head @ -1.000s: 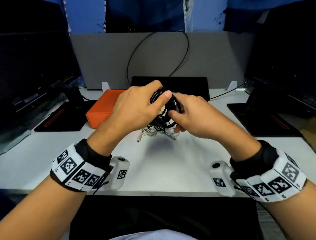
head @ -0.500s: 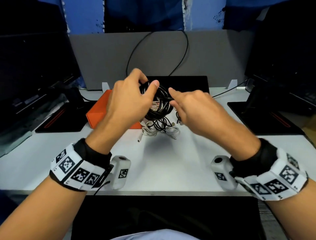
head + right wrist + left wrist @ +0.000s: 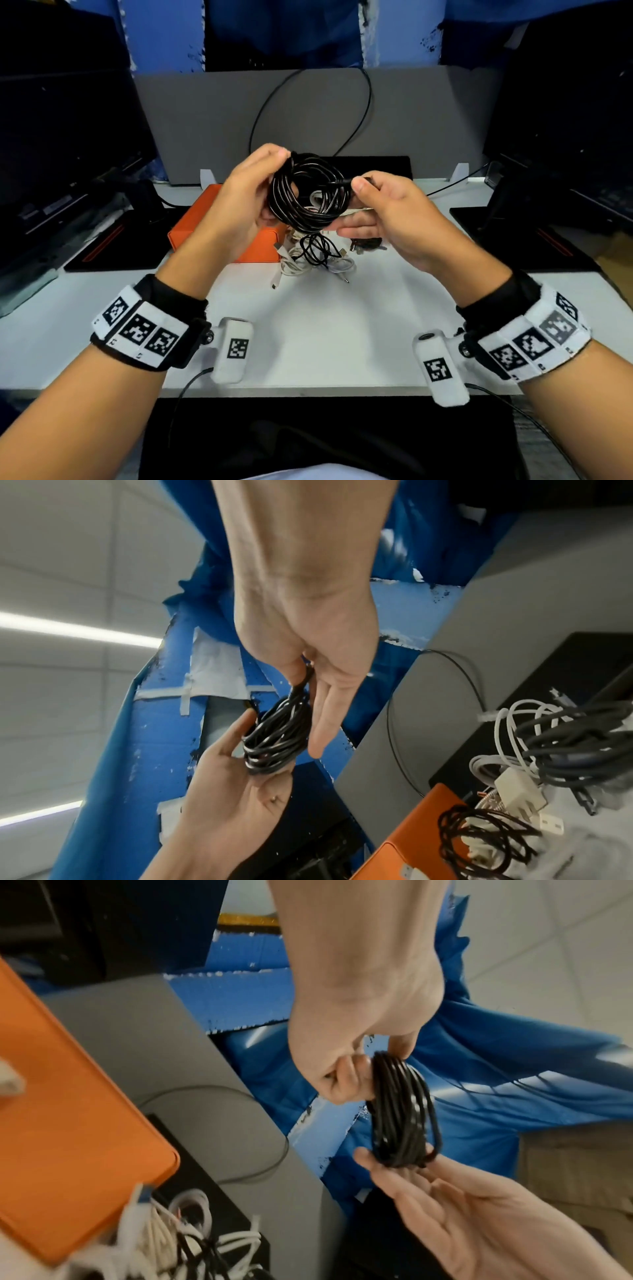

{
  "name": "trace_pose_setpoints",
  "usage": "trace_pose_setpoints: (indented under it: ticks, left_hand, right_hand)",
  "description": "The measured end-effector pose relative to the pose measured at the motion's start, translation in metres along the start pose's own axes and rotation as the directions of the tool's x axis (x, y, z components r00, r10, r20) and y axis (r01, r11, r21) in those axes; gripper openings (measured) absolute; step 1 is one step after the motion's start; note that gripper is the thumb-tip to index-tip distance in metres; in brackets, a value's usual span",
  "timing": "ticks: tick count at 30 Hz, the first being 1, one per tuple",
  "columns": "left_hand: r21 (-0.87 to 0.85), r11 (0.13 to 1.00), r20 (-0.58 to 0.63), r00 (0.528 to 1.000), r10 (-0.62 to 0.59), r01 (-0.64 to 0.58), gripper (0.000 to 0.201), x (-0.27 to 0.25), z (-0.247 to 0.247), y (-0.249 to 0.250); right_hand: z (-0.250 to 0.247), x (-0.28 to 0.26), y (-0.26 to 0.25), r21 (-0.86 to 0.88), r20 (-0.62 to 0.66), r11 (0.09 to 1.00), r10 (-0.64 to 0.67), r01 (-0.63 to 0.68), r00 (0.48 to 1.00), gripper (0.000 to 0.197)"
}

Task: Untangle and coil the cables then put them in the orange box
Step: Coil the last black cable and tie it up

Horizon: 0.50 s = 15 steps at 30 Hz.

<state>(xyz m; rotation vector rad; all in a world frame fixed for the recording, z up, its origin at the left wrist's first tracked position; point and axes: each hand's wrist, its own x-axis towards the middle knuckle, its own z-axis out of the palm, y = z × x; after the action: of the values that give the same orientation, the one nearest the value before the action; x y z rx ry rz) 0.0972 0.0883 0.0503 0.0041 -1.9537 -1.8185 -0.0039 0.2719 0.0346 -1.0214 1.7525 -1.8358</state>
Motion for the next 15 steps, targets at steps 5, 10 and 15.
trace_pose_setpoints:
  ticks: [5, 10, 15]
  left_hand:
    - [0.435, 0.881, 0.040, 0.981, 0.189, -0.188, 0.016, -0.009, 0.005, -0.006]
    - [0.725, 0.602, 0.185, 0.937, 0.298, -0.335, 0.016, -0.013, 0.003, -0.002]
    - [0.634, 0.746, 0.232, 0.970, 0.070, -0.205, 0.039, -0.005, -0.004, -0.007]
  right_hand:
    - [-0.014, 0.004, -0.002, -0.123, -0.028, 0.991, -0.047, 0.043, 0.998, 0.025]
    - [-0.029, 0.000, -0.015, -0.302, 0.016, 0.947, -0.107, 0.107, 0.994, 0.025]
    - [-0.030, 0.002, -0.010, -0.310, -0.029, 0.949, -0.073, 0.060, 0.997, 0.032]
